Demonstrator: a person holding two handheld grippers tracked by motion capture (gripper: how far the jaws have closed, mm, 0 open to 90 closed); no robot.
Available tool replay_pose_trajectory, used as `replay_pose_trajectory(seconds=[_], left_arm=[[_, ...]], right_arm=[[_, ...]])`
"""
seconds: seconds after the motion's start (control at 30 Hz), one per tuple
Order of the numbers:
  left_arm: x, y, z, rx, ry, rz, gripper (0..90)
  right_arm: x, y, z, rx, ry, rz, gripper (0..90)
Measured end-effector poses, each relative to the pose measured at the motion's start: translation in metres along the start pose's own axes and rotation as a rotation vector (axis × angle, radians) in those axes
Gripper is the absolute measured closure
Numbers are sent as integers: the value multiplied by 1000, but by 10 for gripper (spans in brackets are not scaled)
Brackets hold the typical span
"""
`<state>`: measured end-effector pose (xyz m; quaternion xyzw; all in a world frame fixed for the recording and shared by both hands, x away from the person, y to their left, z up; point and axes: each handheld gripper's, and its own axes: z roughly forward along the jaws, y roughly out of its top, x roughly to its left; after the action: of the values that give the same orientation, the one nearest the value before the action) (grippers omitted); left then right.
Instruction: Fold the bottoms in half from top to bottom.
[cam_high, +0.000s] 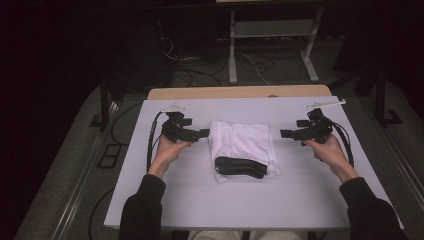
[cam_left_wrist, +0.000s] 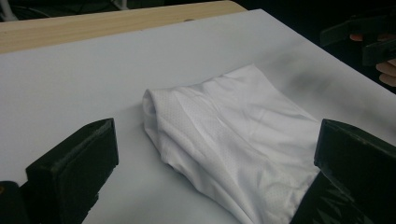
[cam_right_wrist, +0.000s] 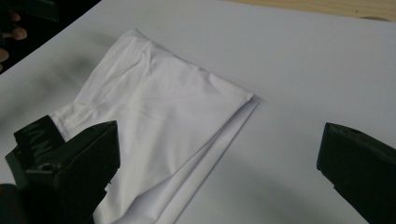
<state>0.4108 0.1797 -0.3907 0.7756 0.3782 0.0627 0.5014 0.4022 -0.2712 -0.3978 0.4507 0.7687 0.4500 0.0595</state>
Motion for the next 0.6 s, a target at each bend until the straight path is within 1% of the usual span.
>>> replay_pose_trajectory(seconds=[0.07, 0.27, 0.33, 0.4, 0.47, 0.6], left_arm=[[-2, -3, -4, -5, -5, -1, 0], [-7, -12, -16, -17, 3, 9, 0], [-9, -14, -21, -14, 2, 12, 0], [-11, -16, -26, -22, 5, 20, 0], [-12, -18, -31, -32, 2, 22, 0], [-13, -24, -40, -43, 12, 19, 0]], right_arm=[[2, -5, -4, -2, -1, -4, 0], [5, -15, -15, -7, -17, -22, 0], [5, -18, -20, -15, -19, -23, 0], [6, -21, -24, -19, -15, -20, 0], [8, -24, -27, -20, -24, -37, 0], [12, -31, -34, -27, -23, -46, 0]])
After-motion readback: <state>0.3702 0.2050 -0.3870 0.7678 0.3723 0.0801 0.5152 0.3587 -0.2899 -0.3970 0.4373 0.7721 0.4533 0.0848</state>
